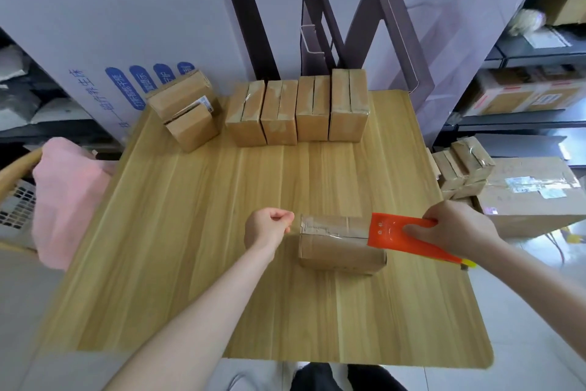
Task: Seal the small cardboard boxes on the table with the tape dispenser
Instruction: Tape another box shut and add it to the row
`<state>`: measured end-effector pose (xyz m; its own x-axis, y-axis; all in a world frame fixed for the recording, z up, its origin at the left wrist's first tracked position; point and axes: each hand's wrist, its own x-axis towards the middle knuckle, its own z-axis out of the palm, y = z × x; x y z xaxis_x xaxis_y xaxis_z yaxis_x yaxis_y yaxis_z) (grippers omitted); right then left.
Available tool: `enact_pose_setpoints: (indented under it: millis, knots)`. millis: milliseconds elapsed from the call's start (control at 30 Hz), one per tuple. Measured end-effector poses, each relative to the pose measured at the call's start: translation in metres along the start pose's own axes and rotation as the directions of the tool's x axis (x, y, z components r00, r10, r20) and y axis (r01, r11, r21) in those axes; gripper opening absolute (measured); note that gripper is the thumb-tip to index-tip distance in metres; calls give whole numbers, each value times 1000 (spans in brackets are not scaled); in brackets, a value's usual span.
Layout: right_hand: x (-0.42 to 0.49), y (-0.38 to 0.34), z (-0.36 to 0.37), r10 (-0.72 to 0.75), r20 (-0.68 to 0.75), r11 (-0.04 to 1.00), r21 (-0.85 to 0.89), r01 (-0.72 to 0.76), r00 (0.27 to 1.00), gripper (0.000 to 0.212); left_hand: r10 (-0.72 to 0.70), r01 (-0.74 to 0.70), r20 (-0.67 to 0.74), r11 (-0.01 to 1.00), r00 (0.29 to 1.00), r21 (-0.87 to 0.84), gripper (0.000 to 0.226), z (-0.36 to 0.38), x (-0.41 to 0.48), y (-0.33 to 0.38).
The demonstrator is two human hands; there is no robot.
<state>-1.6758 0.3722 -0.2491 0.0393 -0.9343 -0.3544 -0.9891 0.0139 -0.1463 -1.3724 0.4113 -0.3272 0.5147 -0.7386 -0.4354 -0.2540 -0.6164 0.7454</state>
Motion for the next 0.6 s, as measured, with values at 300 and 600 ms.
enact_pose_setpoints:
  millis: [300, 600]
  knots:
    - [23, -23, 12, -39, 52, 993, -113, 45, 998, 43, -125, 122, -48, 990, 991, -76, 14, 10, 15, -30]
    - [41, -26, 33, -48, 18, 969, -243, 51, 999, 43, -203, 198, -31, 973, 979, -120, 8, 38, 20, -51]
